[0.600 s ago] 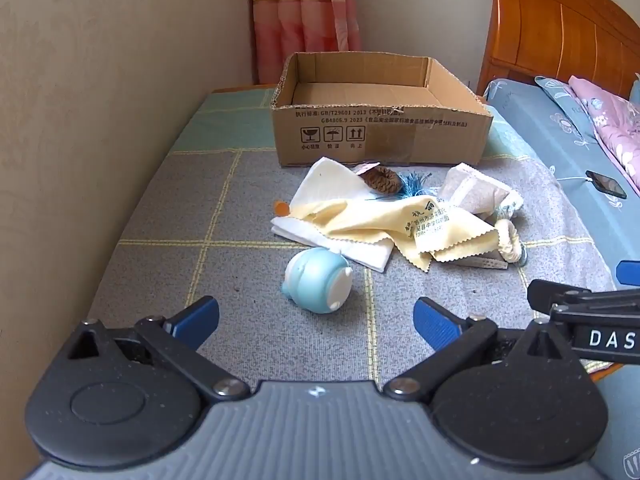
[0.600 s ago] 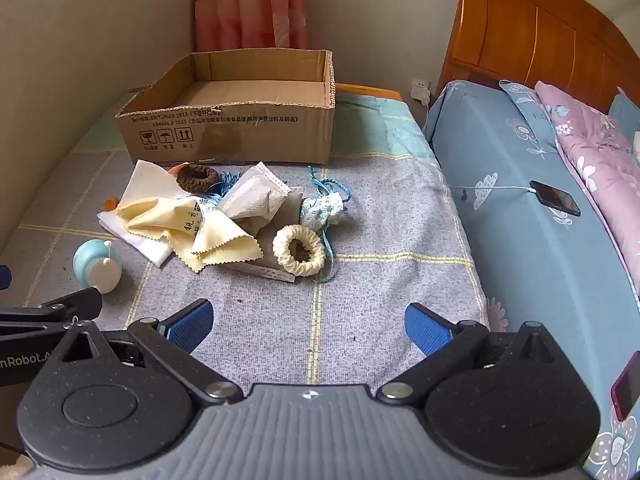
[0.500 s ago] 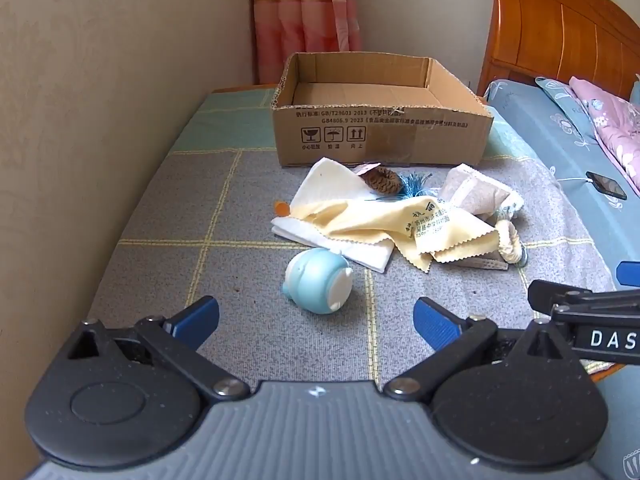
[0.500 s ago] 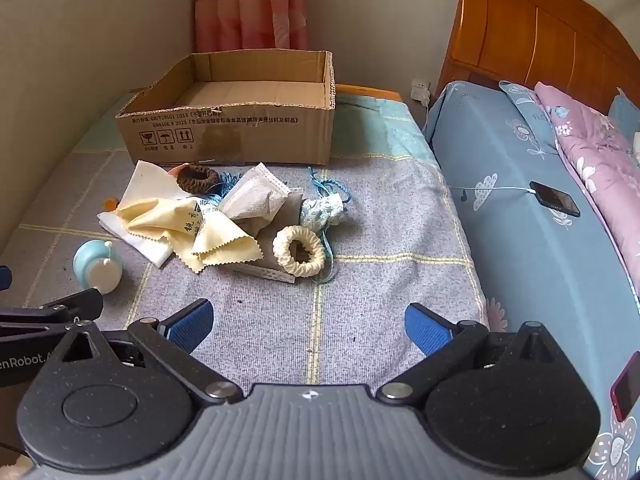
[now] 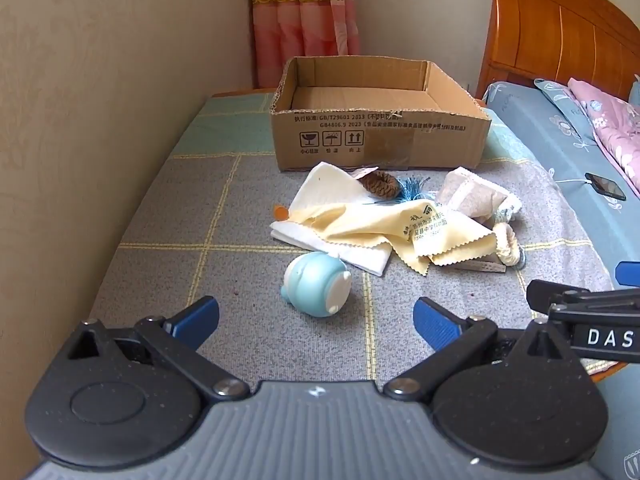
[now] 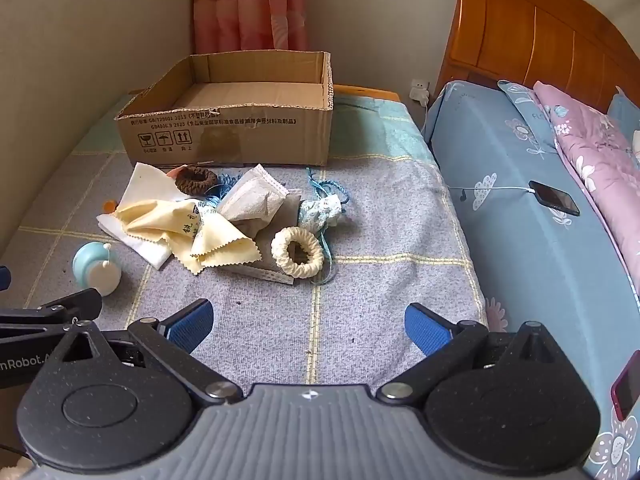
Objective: Organize soft objects
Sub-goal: 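Move the left tool toward the light-blue plush toy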
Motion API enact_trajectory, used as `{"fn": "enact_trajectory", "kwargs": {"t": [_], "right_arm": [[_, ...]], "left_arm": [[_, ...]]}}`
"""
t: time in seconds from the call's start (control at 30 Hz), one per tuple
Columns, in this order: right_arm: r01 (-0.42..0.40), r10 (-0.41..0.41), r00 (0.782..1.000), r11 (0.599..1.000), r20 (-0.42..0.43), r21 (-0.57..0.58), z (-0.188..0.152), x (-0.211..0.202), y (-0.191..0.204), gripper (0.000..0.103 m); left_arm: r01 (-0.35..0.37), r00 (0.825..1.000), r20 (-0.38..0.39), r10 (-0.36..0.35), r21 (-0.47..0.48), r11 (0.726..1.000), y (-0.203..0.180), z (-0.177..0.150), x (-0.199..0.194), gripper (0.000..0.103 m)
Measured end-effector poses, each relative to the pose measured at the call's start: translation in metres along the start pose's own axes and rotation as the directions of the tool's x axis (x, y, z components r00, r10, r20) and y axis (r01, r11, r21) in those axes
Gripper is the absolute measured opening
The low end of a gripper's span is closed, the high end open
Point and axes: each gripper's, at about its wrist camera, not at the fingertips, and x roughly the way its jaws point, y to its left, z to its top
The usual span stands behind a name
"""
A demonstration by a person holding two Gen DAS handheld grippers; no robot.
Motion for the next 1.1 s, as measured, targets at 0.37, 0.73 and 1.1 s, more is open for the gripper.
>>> {"fn": "enact_trajectory", "kwargs": {"t": [0.37, 0.73, 1.1], "right_arm": [[0.003, -0.003, 1.000, 1.000, 0.003, -0.003, 0.0012, -0.0011, -0.0001, 0.103], [0.006, -0.006, 1.000, 1.000, 0.010, -0.002, 0.0036, -0.0024, -0.0007, 0.103], [0.007, -0.007, 1.000, 1.000, 0.013, -0.001, 0.0045, -0.0020, -0.0012, 0.103]], "left_arm": [[0.000, 1.000, 0.004, 0.000, 0.001, 1.000, 0.0002, 0.0012, -0.0002, 0.102], [-0.003, 1.000, 0.011, 0.003, 0.001, 1.000, -0.0003, 0.0023, -0.0007, 0.102], [-0.005, 1.000, 0.013, 0.005, 0.003, 1.000, -0.0005, 0.0031, -0.0004, 0.102]]}}
